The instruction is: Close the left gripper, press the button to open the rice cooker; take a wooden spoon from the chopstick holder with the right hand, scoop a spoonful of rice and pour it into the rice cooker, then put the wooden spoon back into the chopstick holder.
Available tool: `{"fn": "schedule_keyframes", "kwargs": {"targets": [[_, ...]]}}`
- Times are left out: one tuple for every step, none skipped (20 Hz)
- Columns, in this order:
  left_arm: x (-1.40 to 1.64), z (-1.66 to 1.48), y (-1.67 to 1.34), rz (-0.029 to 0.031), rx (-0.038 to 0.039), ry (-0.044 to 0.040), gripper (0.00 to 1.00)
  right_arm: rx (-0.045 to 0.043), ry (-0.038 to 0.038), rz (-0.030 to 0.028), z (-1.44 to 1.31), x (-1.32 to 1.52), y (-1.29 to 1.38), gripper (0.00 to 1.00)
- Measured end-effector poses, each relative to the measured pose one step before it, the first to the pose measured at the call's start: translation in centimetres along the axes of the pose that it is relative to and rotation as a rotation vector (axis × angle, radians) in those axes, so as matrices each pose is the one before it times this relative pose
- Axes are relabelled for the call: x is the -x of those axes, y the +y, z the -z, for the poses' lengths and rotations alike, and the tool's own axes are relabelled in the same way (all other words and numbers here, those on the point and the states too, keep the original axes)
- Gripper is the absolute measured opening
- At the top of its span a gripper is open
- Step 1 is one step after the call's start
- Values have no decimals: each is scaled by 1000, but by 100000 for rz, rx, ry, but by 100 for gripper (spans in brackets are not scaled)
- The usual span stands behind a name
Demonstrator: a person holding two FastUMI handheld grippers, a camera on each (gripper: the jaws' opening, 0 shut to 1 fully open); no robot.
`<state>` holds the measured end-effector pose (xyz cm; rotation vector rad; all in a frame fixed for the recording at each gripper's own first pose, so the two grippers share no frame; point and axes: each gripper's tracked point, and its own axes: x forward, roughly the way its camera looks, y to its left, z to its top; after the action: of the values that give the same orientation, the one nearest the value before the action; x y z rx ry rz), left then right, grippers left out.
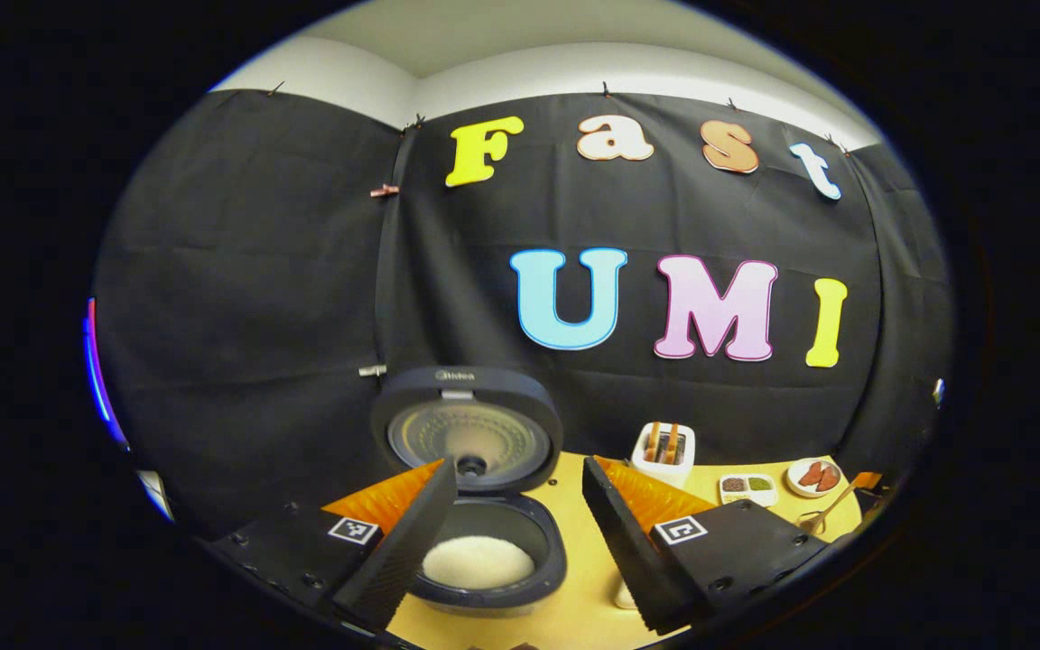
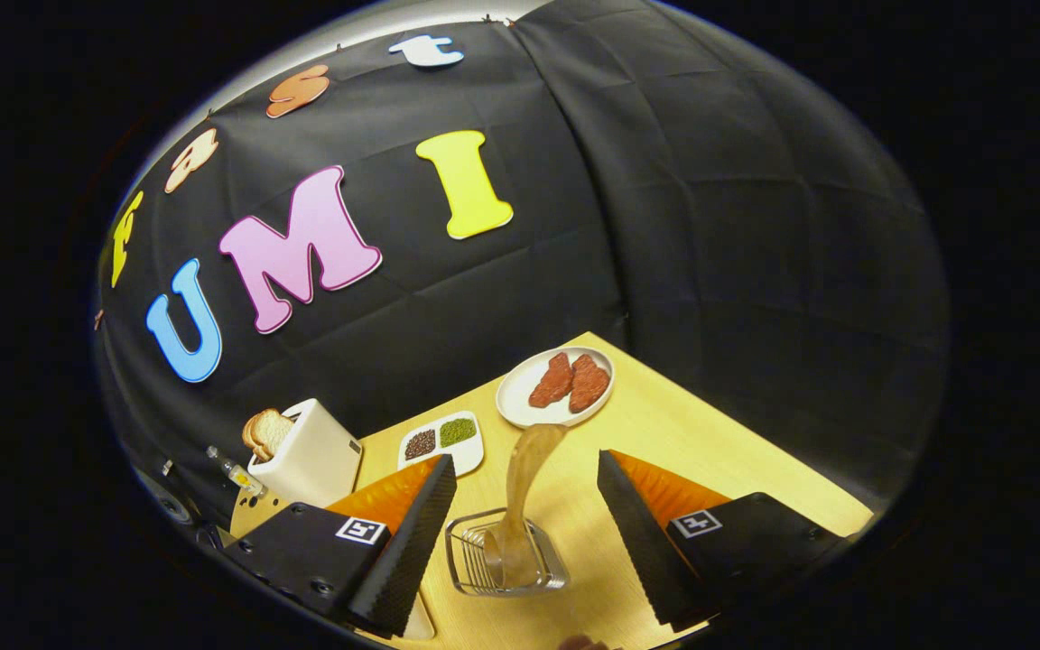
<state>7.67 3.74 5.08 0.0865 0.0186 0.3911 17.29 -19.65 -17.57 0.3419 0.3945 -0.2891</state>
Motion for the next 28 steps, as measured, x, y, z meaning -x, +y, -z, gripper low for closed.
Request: {"fn": "schedule_keyframes", "kwargs": {"targets": [[-648,-1094,715,909,-2068,-3908,95,1585,-2571,1253,-242,1982,-340,99],[-827,-785,1021,409,-2431,-3736,95,1654,-1821,365,31,2050,-33,98],[-947,-686,853,735,-1925,-3459,95,1781,-1362,376,-6,2133,16,98],[-1084,-451,722,483,-1620,-2791,95,1838,-1677,553,-35,2042,-94,98],[-1023,-335,766,-19,-2042,-2052,94,1994,-1600,193,-133,1847,5,98],[-1041,-385,975,-1271,-3162,-2661,92,1446,-1269,-231,-115,1953,47,98],[-1049,-666,952,-940,-1629,-3454,94,1671,-1928,-940,-441,1781,249,98],[-1041,-384,-14,1022,628,-2972,93,1944,-2367,-518,-754,1761,-18,98],[-1077,-47,-430,2564,1366,-1516,93,2306,-1845,318,-681,1594,-138,98],[-1079,641,-17,1568,773,-145,93,1980,-2098,424,-593,1597,-219,98],[-956,438,183,644,601,21,94,1235,-2035,-898,-866,1680,239,98],[-1026,285,30,852,908,-447,95,615,-1192,-754,-687,1600,457,100],[-851,222,188,214,837,-657,96,269,-731,-858,-182,1234,406,98],[-943,465,258,-73,116,405,99,-771,429,-467,232,1045,450,98],[-752,257,436,-656,-1407,68,99,-543,396,-725,295,814,710,98],[-731,142,298,-614,-1374,-715,95,560,-130,-36,242,626,557,98],[-812,-24,-35,563,-778,-234,95,1202,-711,-351,55,359,500,98],[-604,417,-382,931,-799,764,95,1104,-821,-1398,-123,529,901,98],[-381,480,-39,175,-736,1524,96,1242,-434,-1742,-190,413,905,98],[-268,670,-152,446,139,1845,99,1147,-474,-1579,52,272,666,98],[-83,690,-270,377,1073,2487,95,925,-768,-1526,-166,179,578,98],[161,507,37,-408,1649,1745,99,691,-781,-996,-146,-42,366,98],[268,-185,-59,50,2500,-505,98,408,-274,-856,142,66,304,98],[-4,350,-72,-84,1944,2258,98,46,483,-1100,367,-50,389,98],[535,-53,-42,-116,1496,1363,98,-191,1317,-1356,555,-78,395,98],[879,483,-291,160,949,2499,99,-416,1544,-1445,638,-183,393,98],[1119,564,-249,66,765,2722,99,-730,1513,-1197,485,-343,257,99],[1050,591,-244,166,1202,3547,100,-1238,1616,-1578,489,-307,469,98]]}}
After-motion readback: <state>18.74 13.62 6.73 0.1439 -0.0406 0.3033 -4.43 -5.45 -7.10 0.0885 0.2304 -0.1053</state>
